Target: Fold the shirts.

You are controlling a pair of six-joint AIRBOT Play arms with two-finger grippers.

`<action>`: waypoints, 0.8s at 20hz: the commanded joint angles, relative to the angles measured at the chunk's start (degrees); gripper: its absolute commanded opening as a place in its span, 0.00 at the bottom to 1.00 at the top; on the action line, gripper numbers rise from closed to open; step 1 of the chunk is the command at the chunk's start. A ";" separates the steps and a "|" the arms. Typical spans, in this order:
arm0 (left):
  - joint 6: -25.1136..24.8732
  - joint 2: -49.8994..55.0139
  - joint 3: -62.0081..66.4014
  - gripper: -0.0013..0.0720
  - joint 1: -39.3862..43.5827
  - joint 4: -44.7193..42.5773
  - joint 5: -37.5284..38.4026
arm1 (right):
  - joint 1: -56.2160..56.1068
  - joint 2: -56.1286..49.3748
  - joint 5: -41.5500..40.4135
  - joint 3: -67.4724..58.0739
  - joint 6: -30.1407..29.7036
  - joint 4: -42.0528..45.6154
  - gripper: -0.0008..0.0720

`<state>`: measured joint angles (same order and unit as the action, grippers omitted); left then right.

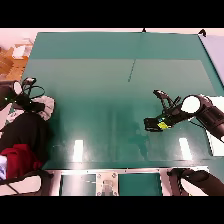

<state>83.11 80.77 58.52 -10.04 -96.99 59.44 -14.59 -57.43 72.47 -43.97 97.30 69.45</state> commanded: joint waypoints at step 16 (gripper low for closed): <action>-2.56 -0.35 27.34 0.41 41.16 27.98 2.49 | -0.02 -0.04 0.07 -0.13 -0.02 -0.24 0.06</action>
<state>80.66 77.38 86.48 24.27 -72.62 66.19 -14.61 -57.43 71.83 -44.01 97.30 69.25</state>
